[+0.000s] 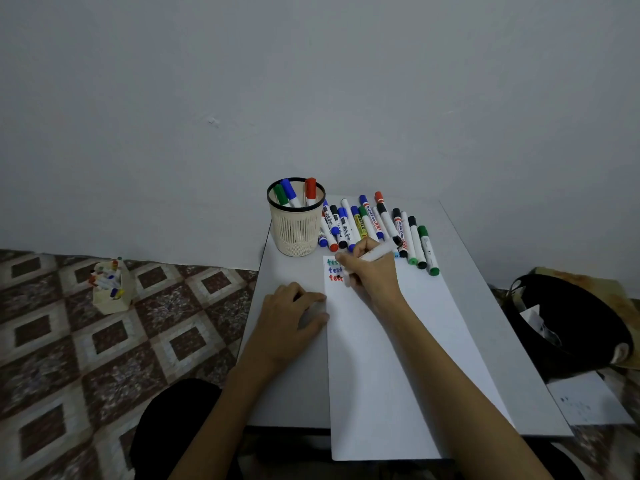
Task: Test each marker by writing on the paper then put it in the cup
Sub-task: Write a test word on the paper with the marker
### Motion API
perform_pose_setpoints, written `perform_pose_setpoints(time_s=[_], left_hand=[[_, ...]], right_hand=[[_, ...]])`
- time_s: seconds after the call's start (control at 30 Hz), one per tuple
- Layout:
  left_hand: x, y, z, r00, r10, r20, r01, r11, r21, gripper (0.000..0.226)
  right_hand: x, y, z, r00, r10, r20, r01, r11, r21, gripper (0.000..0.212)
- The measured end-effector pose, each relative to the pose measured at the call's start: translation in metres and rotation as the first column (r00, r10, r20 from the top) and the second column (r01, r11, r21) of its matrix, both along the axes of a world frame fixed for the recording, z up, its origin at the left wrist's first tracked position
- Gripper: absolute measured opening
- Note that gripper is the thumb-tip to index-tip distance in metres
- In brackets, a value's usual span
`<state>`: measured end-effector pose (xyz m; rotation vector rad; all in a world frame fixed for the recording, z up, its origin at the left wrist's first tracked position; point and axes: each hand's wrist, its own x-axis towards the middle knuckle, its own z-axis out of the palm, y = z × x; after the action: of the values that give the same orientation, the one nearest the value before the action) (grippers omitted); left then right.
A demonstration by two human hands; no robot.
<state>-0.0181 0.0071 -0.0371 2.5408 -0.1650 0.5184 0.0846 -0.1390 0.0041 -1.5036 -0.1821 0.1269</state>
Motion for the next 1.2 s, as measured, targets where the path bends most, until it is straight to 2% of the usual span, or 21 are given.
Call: perform_pose_setpoints(time_s=[0.2,0.57,0.73,0.87,1.13,1.2], left_hand=[[0.000,0.000,0.001,1.000,-0.003,-0.013,0.003,1.000,0.015,0.052],[0.001,0.000,0.001,1.000,-0.003,-0.010,0.003,1.000,0.028,0.050],[0.003,0.001,-0.002,1.000,-0.007,-0.001,0.007,1.000,0.026,0.047],[0.002,0.001,-0.001,1.000,-0.005,-0.007,0.005,1.000,0.021,0.050],[0.001,0.000,0.000,1.000,0.001,-0.002,-0.001,1.000,0.021,0.049],[0.001,0.000,0.001,1.000,-0.001,-0.003,0.001,1.000,0.024,0.048]], right_hand=[[0.002,0.005,-0.003,0.994,0.008,0.108,0.016,0.975,-0.222,0.032],[0.004,0.004,-0.010,0.990,0.099,0.105,-0.071,0.969,-0.237,0.025],[0.004,0.007,-0.010,0.988,0.095,0.118,-0.059,0.959,-0.279,0.029],[0.005,0.006,-0.011,0.989,0.083,0.122,-0.051,0.969,-0.242,0.027],[0.006,0.007,-0.012,0.986,0.117,0.118,-0.074,0.944,-0.321,0.027],[0.006,0.005,-0.011,0.988,0.098,0.115,-0.061,0.955,-0.289,0.029]])
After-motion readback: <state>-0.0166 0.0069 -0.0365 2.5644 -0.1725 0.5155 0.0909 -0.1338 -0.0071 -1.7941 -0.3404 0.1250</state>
